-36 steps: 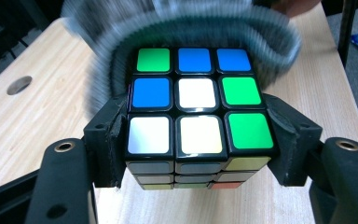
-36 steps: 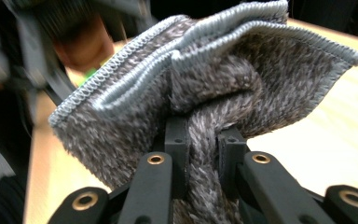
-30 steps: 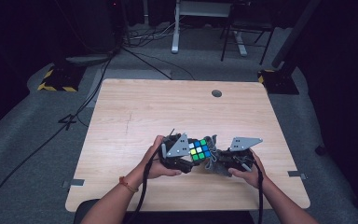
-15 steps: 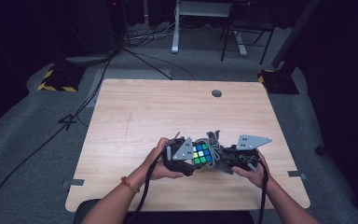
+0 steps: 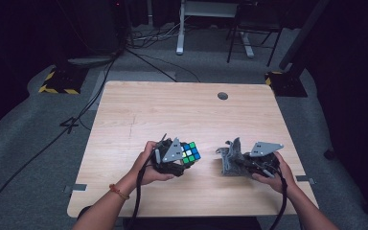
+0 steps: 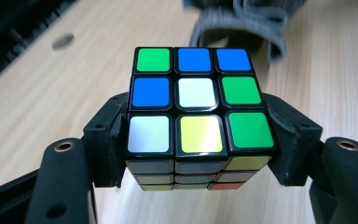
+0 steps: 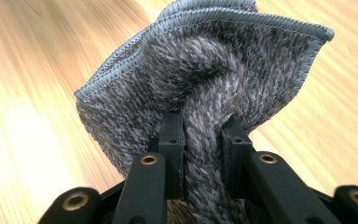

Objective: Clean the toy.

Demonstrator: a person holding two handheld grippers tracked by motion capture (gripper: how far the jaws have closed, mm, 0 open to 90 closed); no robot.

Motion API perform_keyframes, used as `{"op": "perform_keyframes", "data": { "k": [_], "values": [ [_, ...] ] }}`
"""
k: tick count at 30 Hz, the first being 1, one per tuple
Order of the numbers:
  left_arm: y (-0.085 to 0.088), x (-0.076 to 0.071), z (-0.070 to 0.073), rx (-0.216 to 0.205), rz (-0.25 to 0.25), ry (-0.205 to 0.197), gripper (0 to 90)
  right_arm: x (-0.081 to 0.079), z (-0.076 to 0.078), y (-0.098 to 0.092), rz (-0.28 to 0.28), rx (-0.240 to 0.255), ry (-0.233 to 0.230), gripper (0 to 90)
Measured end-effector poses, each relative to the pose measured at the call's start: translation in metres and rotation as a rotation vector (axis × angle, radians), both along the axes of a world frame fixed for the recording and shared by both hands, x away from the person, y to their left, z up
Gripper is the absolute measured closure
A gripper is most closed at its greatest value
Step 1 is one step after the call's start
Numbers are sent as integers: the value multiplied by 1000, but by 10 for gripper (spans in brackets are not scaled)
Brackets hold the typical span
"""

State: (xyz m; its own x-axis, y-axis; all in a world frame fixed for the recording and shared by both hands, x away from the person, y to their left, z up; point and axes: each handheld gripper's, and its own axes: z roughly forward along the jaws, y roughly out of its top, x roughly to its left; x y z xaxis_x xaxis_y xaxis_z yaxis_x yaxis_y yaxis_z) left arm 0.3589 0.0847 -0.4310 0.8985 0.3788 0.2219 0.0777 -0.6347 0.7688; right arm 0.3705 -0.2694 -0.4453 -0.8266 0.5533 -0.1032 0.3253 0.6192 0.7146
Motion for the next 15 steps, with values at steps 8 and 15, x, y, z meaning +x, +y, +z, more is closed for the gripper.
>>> {"op": "perform_keyframes", "data": {
  "k": [8, 15],
  "values": [
    [3, 1, -22, 28, 1, 51, 334, 3, -17, -22, -85, -16, 12, 705],
    [4, 5, -34, 60, 3, 90, 333, 1, -24, -24, -96, -18, 12, 629]
  ]
}}
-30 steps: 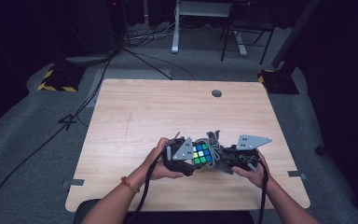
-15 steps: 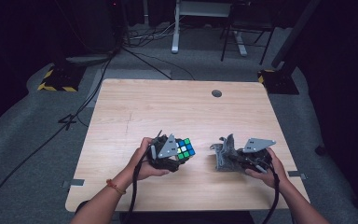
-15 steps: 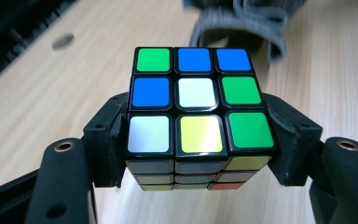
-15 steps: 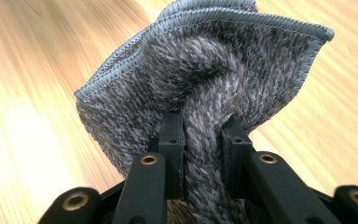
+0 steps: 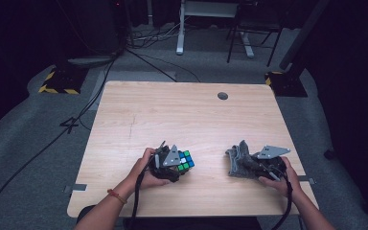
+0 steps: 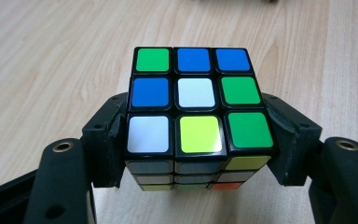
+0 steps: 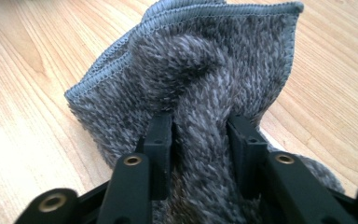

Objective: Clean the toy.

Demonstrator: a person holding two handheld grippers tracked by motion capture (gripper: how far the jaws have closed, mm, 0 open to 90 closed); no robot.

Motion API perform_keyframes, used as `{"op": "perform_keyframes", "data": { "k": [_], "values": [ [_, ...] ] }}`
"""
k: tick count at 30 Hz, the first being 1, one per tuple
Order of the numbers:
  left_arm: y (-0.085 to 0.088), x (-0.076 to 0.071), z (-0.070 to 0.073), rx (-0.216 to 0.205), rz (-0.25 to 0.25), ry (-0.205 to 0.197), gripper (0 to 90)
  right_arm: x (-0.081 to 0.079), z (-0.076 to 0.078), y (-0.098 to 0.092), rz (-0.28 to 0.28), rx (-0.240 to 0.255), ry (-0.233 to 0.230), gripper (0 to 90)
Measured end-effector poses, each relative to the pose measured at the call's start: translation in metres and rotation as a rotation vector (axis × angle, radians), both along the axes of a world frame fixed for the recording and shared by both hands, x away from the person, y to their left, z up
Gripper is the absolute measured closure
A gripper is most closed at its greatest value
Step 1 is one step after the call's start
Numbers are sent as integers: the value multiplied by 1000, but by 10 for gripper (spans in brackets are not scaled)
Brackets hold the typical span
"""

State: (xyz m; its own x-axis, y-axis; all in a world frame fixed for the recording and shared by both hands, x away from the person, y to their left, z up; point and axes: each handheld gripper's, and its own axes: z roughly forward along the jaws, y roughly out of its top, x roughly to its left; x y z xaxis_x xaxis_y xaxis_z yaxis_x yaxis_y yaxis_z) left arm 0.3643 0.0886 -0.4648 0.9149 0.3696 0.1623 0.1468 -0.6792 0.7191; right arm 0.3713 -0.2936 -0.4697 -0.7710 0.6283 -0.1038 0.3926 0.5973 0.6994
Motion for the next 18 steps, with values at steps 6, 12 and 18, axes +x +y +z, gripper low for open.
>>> {"op": "perform_keyframes", "data": {
  "k": [6, 12, 18],
  "values": [
    [-2, 1, -5, 23, -4, 16, 331, 0, 1, -1, -7, 22, -5, 584],
    [1, 1, -7, 20, 1, 41, 312, -2, 8, -5, -5, 71, -23, 504],
    [9, -5, -8, 47, 6, 62, 254, -4, 12, -6, 12, 94, -32, 423]
  ]
}}
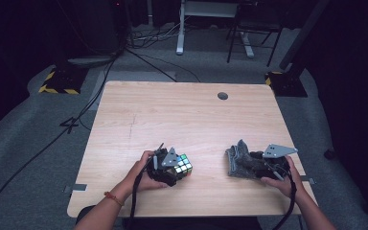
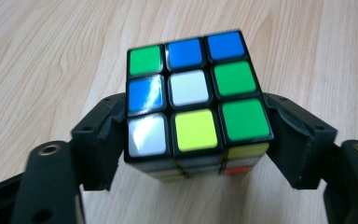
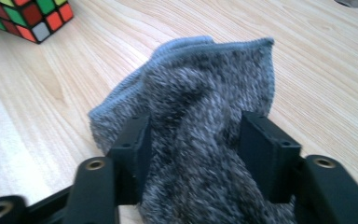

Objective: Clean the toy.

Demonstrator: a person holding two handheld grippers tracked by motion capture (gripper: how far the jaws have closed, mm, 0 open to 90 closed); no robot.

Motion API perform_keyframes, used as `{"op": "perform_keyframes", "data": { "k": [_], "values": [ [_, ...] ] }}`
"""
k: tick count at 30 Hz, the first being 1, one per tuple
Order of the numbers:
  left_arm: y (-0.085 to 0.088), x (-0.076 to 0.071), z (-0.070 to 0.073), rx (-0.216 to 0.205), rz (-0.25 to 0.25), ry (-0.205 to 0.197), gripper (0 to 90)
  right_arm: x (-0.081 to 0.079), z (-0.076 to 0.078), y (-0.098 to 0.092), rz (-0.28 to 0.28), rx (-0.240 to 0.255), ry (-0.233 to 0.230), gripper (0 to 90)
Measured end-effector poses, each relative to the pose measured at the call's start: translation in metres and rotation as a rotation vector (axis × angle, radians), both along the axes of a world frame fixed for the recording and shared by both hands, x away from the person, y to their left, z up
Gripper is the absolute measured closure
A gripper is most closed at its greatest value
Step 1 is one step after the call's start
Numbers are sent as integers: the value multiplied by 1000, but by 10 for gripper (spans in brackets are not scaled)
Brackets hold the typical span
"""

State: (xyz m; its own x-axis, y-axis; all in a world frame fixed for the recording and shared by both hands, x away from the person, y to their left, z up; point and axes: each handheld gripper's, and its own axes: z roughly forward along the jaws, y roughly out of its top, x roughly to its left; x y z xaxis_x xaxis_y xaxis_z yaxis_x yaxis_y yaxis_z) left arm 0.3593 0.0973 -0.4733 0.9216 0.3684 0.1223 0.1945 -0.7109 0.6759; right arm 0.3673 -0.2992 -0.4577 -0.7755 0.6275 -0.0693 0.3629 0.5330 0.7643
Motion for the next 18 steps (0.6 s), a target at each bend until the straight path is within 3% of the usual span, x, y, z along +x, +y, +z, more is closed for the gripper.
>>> {"op": "perform_keyframes", "data": {
  "k": [7, 12, 18],
  "values": [
    [12, -6, 2, -17, 21, 24, 232, -1, 10, 2, 0, 28, -46, 365],
    [18, -17, 3, -32, 16, 60, 265, 1, 15, 1, 28, 85, -30, 408],
    [17, -34, 1, -16, -14, 91, 290, 5, 13, 6, 37, 51, -27, 411]
  ]
}}
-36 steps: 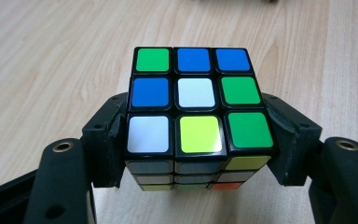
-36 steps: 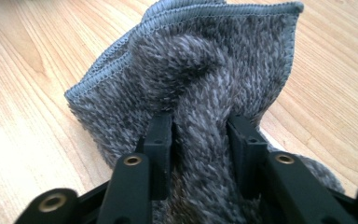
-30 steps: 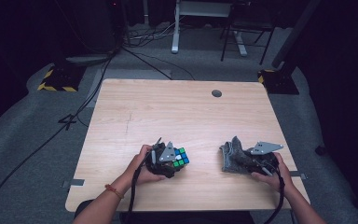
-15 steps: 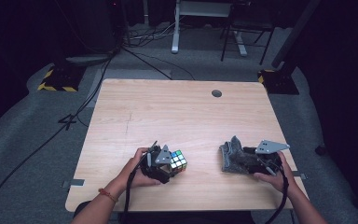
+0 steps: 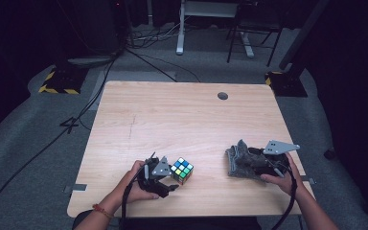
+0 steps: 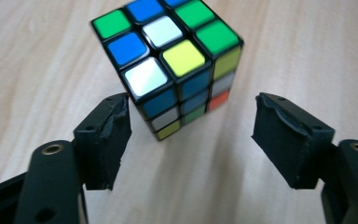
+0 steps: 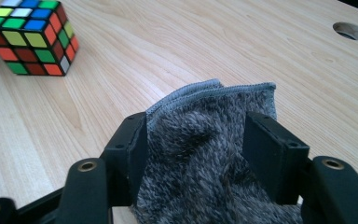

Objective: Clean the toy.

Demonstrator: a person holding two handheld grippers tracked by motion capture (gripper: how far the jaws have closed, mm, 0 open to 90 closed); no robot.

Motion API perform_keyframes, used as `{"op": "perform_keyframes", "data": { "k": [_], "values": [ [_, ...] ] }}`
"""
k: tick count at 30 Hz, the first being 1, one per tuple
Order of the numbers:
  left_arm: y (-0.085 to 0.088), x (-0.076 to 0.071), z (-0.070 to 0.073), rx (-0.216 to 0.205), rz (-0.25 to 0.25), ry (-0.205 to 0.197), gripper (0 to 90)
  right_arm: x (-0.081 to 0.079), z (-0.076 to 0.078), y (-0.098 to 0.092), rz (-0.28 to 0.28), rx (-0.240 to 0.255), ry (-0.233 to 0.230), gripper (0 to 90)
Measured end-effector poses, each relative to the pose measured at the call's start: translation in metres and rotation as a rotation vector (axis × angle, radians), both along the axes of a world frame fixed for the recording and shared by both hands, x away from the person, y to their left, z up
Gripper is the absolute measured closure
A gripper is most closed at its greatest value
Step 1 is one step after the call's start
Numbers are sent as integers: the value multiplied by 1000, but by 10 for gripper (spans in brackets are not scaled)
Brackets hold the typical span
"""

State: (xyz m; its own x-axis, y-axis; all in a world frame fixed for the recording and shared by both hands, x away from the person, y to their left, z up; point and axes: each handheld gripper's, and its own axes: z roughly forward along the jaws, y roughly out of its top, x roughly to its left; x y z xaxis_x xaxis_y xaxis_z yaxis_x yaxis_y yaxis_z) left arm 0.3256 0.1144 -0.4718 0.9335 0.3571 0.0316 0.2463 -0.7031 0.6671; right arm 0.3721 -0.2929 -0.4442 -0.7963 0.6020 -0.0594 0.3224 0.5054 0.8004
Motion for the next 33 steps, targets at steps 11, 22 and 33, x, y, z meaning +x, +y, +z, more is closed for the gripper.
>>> {"op": "perform_keyframes", "data": {
  "k": [11, 22, 33],
  "values": [
    [-21, -18, -2, 2, -82, 31, 290, 4, -10, 3, -13, -44, 24, 412],
    [-11, -2, -6, -1, 22, 14, 160, 1, -8, 3, 5, -24, 21, 407],
    [-20, 19, -2, -22, -31, -11, 158, -18, -2, 14, 58, 13, 2, 416]
  ]
}}
